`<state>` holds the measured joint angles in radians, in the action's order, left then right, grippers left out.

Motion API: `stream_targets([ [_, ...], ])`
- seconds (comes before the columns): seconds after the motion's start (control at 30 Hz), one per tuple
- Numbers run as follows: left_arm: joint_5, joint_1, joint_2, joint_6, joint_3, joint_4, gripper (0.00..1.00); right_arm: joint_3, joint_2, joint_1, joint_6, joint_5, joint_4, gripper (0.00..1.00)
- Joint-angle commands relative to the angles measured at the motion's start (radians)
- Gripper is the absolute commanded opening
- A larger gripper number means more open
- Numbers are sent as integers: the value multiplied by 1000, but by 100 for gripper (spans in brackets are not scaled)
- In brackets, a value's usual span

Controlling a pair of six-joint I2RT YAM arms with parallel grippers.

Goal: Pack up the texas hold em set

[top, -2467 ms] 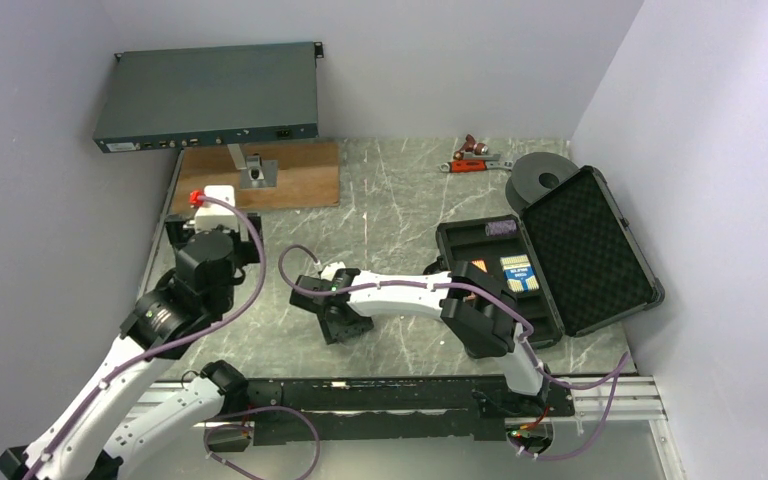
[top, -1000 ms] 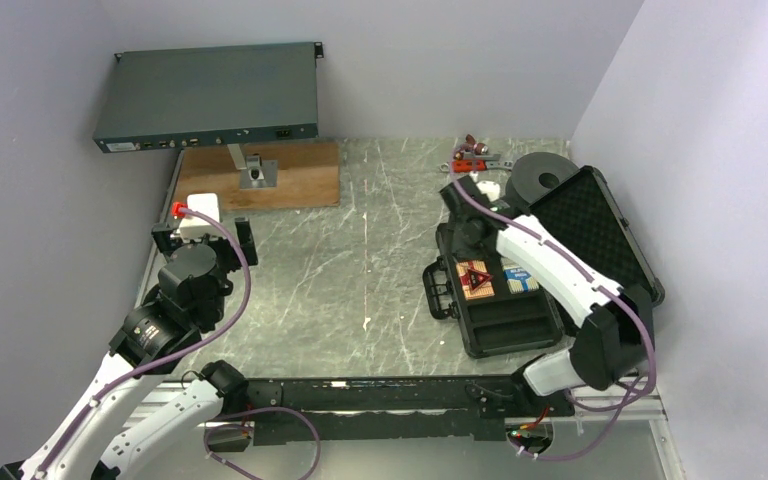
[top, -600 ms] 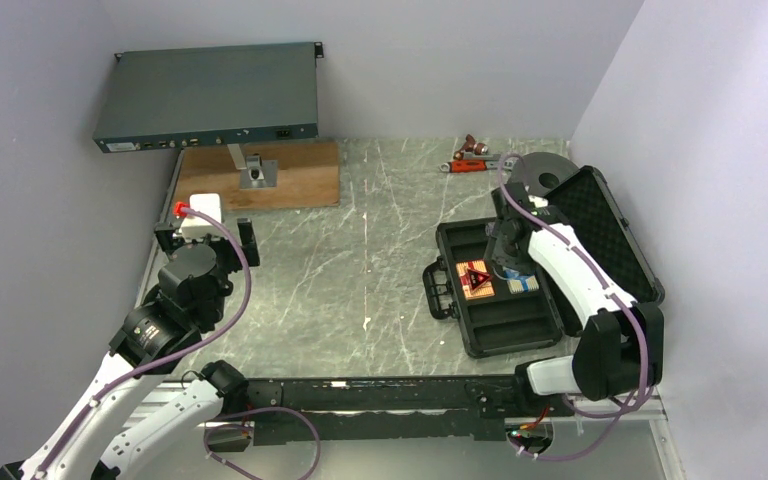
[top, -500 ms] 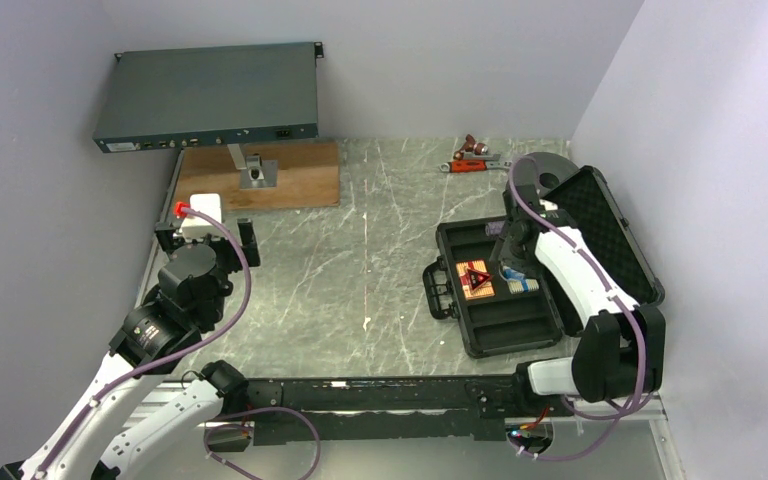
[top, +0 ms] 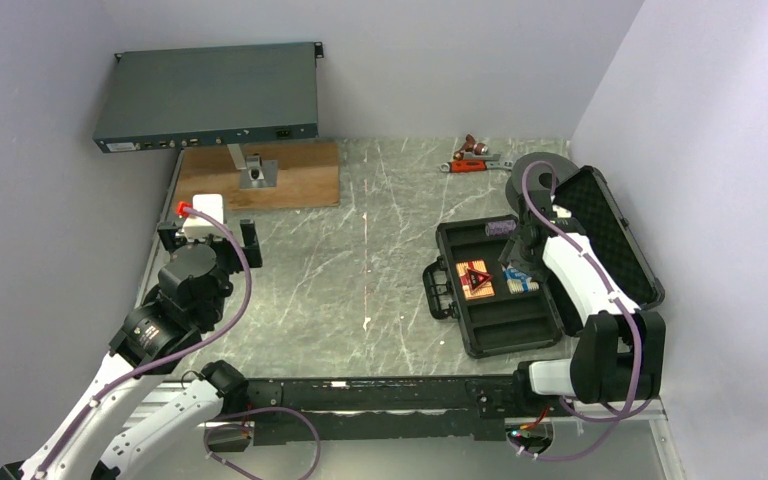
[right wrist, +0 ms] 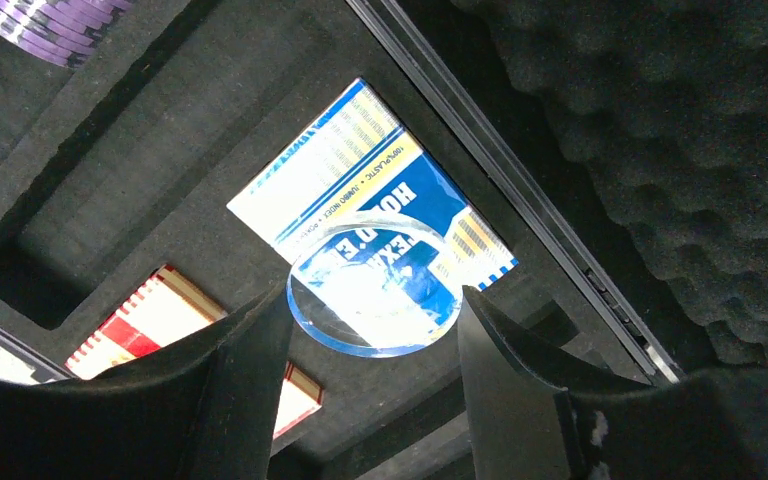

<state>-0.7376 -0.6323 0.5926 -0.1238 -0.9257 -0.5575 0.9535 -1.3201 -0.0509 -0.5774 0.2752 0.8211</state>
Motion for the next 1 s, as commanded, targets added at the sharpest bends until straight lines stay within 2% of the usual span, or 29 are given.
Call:
stream_targets([
  [0.0,17,3,-11,7,-2,34,99,-11,22,5,-12,-7,-59,5],
  [0.2,20,2,-7,9,-3,33,99,-15,19,6,-20,27,-54,7],
  [0.37,20,2,-12,9,-1,35,99,-27,20,6,-27,36,-59,18],
  [0.47,25,2,-11,13,1,40,99,-28,18,6,-19,41,-62,21],
  [0.57,28,2,-5,10,-4,33,99,-29,19,6,-26,63,-58,32],
  [0.63,29,2,-7,10,-2,36,99,-30,23,6,-27,70,-57,61],
  [0.7,30,2,-7,13,0,39,99,-33,26,7,-23,62,-62,79],
  [0.73,31,2,-7,13,0,39,99,-33,26,6,-24,62,-61,94],
  [0.77,31,2,-7,13,0,39,99,-33,26,7,-24,64,-61,99],
  [0.97,35,2,-4,13,-1,40,99,-12,46,4,-18,61,-52,100],
])
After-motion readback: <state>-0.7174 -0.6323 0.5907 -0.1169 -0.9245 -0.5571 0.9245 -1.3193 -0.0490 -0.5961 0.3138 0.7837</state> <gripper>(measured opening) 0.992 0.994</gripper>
